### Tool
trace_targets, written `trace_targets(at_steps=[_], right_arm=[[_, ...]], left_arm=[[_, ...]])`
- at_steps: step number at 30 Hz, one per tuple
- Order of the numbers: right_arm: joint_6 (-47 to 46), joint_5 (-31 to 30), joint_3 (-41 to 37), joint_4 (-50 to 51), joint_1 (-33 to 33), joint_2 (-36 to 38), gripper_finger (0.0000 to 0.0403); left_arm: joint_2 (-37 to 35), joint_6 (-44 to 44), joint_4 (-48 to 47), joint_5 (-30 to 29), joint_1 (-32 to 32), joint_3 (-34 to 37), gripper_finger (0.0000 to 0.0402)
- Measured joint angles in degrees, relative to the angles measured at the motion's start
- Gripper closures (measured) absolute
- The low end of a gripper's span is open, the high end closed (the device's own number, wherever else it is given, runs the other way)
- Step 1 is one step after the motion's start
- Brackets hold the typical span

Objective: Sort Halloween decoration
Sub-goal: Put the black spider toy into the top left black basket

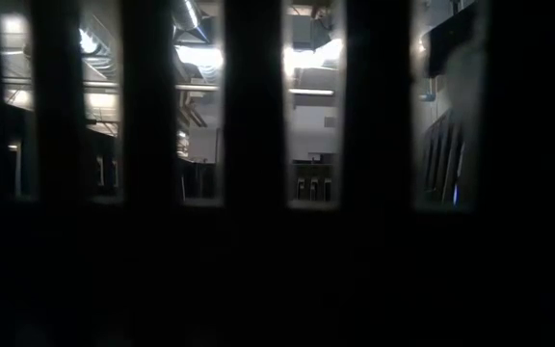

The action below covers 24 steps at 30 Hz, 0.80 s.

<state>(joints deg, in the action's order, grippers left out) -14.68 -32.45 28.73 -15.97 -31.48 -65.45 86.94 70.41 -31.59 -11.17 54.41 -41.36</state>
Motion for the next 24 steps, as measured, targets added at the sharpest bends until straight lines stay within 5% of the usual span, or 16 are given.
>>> trace_targets(at_steps=[19, 24], right_arm=[[0.00, 0.00, 0.00, 0.00, 0.00, 0.00, 0.0207], [0.00, 0.00, 0.02, 0.00, 0.00, 0.00, 0.0207]], left_arm=[[-0.04, 2.70, -0.03, -0.32, 0.00, 0.00, 0.0394], [-0.04, 2.64, -0.38, -0.42, 0.00, -0.02, 0.0400]])
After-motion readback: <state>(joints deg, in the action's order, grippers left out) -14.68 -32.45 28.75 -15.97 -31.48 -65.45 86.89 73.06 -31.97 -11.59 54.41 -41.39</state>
